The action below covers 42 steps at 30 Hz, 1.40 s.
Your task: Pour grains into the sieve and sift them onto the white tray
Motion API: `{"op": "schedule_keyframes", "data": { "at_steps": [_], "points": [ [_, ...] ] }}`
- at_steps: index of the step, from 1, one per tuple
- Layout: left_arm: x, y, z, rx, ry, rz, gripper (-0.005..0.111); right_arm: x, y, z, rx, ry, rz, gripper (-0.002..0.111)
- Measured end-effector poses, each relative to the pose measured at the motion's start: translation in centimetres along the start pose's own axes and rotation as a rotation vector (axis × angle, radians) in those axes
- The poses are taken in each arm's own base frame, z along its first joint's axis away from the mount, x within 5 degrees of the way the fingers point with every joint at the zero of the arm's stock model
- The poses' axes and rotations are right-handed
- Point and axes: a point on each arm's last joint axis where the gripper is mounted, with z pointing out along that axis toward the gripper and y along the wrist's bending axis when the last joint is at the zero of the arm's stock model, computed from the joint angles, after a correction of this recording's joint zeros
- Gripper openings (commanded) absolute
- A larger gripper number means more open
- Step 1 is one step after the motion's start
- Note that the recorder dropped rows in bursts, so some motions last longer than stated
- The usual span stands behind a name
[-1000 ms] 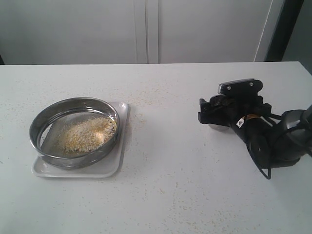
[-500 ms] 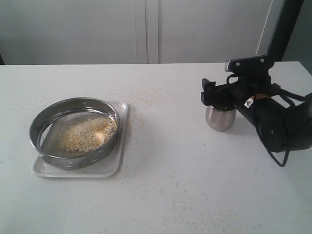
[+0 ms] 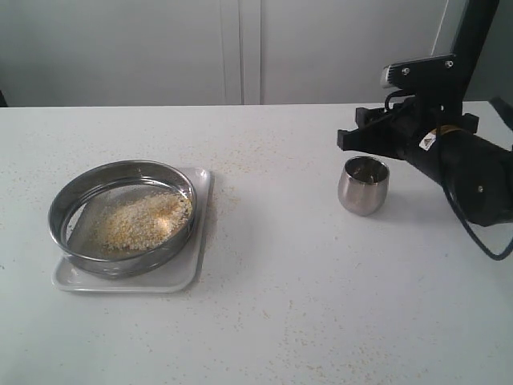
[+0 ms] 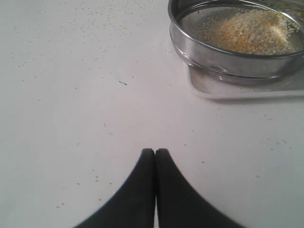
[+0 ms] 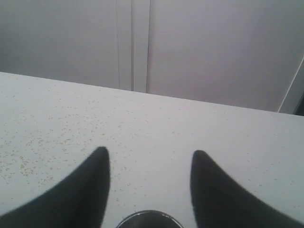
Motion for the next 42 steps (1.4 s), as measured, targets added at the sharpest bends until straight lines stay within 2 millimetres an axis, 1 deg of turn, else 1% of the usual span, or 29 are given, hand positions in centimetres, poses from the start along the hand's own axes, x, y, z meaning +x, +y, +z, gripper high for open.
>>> {"op": "schedule_keyframes", "data": {
  "at_steps": [3, 5, 15, 17, 20, 24, 28, 29, 35, 40, 42],
  "points": [
    [0.0, 0.0, 0.0, 0.0, 0.0, 0.0, 0.0, -0.6, 0.0, -0.6, -0.005, 0.018, 0.002, 0.009],
    [0.0, 0.0, 0.0, 0.0, 0.0, 0.0, 0.0, -0.8, 0.0, -0.9, -0.009, 0.034, 0.003, 0.0],
    [0.0, 0.0, 0.0, 0.0, 0.0, 0.0, 0.0, -0.7, 0.1, -1.5, -0.02, 0.115, 0.005, 0.0],
    [0.0, 0.0, 0.0, 0.0, 0.0, 0.0, 0.0, -0.8, 0.2, -1.7, -0.03, 0.176, 0.006, 0.0],
    [0.0, 0.0, 0.0, 0.0, 0.0, 0.0, 0.0, -2.7, 0.4, -2.2, -0.056, 0.293, 0.011, 0.0],
    [0.0, 0.0, 0.0, 0.0, 0.0, 0.0, 0.0, -3.5, 0.6, -3.0, -0.073, 0.371, 0.011, 0.0],
    [0.0, 0.0, 0.0, 0.0, 0.0, 0.0, 0.0, -4.6, 0.6, -4.5, -0.08, 0.401, 0.03, 0.0],
    [0.0, 0.0, 0.0, 0.0, 0.0, 0.0, 0.0, -4.8, 0.6, -5.0, -0.084, 0.416, 0.033, 0.0],
    [0.0, 0.0, 0.0, 0.0, 0.0, 0.0, 0.0, -5.1, 0.6, -6.0, -0.091, 0.447, 0.048, 0.0],
    [0.0, 0.0, 0.0, 0.0, 0.0, 0.0, 0.0, -4.9, 0.6, -6.5, -0.093, 0.506, 0.064, 0.0],
    [0.0, 0.0, 0.0, 0.0, 0.0, 0.0, 0.0, -4.8, 0.2, -6.5, -0.079, 0.514, 0.08, 0.0]
  ]
}}
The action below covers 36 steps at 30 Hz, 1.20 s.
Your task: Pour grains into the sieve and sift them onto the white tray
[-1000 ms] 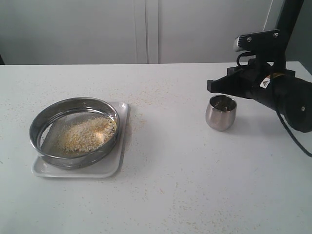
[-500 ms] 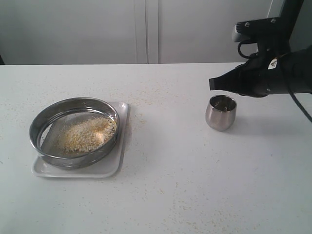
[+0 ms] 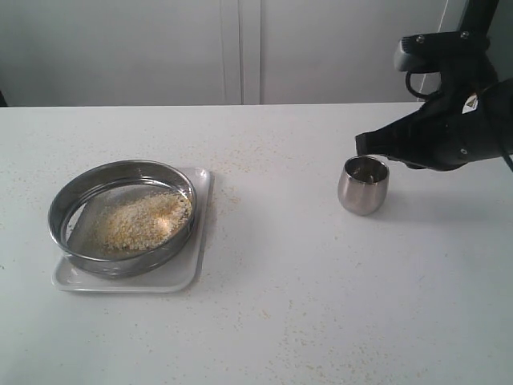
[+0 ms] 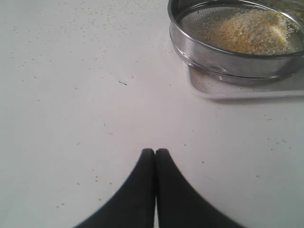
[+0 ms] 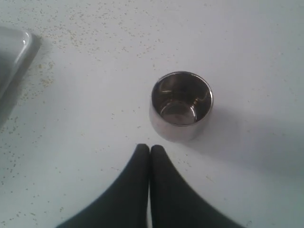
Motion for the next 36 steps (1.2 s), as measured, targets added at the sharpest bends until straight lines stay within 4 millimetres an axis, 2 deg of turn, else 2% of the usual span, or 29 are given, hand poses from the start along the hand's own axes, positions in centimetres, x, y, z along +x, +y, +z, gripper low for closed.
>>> {"op": "schedule_keyframes", "data": {
  "at_steps": [6, 11, 20, 28, 36],
  "points": [
    [0.0, 0.0, 0.0, 0.0, 0.0, 0.0, 0.0, 0.5, -2.2, -0.3, 0.049, 0.068, 0.096, 0.0],
    [0.0, 0.0, 0.0, 0.0, 0.0, 0.0, 0.0, 0.9, -3.3, -1.5, 0.077, 0.113, 0.139, 0.0],
    [0.0, 0.0, 0.0, 0.0, 0.0, 0.0, 0.0, 1.8, -3.3, -4.1, 0.094, 0.15, 0.111, 0.0],
    [0.0, 0.0, 0.0, 0.0, 0.0, 0.0, 0.0, 4.2, -3.2, -5.1, 0.096, 0.198, 0.109, 0.0],
    [0.0, 0.0, 0.0, 0.0, 0.0, 0.0, 0.0, 5.3, -3.0, -6.3, 0.099, 0.191, 0.143, 0.0]
  ]
}}
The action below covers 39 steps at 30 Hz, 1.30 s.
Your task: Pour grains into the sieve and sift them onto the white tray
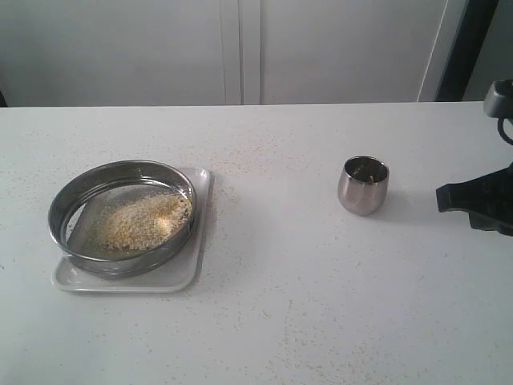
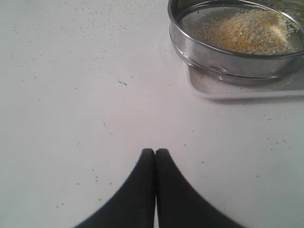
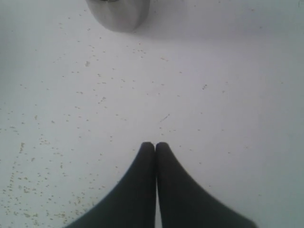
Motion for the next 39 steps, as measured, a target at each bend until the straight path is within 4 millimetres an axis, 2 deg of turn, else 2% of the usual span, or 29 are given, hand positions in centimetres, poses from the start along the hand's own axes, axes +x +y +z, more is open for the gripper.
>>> {"op": "schedule_keyframes", "data": {
  "at_steps": [9, 39],
  "points": [
    [0.0, 0.0, 0.0, 0.0, 0.0, 0.0, 0.0, 0.2, 0.0, -1.3, -0.004, -0.049, 0.024, 0.0],
    [0.0, 0.0, 0.0, 0.0, 0.0, 0.0, 0.0, 0.2, 0.0, -1.4, -0.004, -0.053, 0.027, 0.0]
  ]
}}
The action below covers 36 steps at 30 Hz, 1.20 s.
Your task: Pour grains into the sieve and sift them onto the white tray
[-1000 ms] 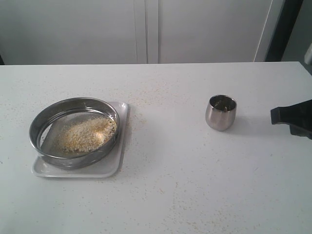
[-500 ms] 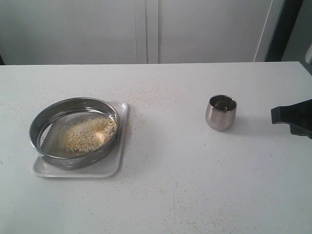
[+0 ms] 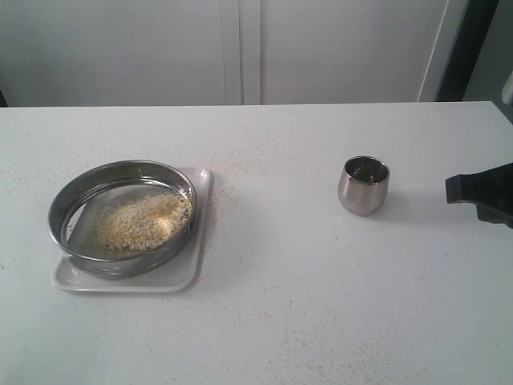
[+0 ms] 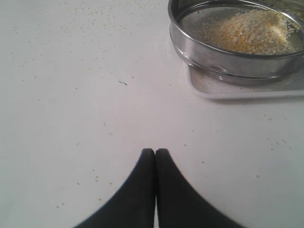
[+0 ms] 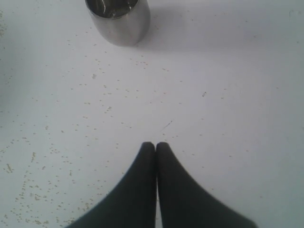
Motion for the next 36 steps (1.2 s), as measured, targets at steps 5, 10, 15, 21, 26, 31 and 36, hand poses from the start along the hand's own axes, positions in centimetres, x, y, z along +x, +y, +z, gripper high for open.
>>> {"op": "schedule_keyframes", "data": {
  "at_steps": [5, 10, 15, 21, 26, 31, 36],
  "points": [
    [0.0, 0.0, 0.0, 0.0, 0.0, 0.0, 0.0, 0.0, 0.0, 0.0, 0.0, 0.0, 0.0, 0.0],
    [0.0, 0.0, 0.0, 0.0, 0.0, 0.0, 0.0, 0.0, 0.0, 0.0, 0.0, 0.0, 0.001, 0.0],
    [0.0, 0.0, 0.0, 0.0, 0.0, 0.0, 0.0, 0.0, 0.0, 0.0, 0.0, 0.0, 0.001, 0.0],
    [-0.2, 0.0, 0.1, -0.004, -0.036, 0.0, 0.0, 0.0, 0.0, 0.0, 0.0, 0.0, 0.001, 0.0],
    [-1.7, 0.2, -0.1, -0.021, -0.196, 0.0, 0.0, 0.0, 0.0, 0.0, 0.0, 0.0, 0.001, 0.0],
    [-2.9, 0.3, -0.5, -0.035, -0.34, 0.0, 0.0, 0.0, 0.0, 0.0, 0.0, 0.0, 0.001, 0.0],
    [-3.3, 0.3, -0.6, -0.039, -0.379, 0.0, 0.0, 0.0, 0.0, 0.0, 0.0, 0.0, 0.001, 0.0]
  ]
}}
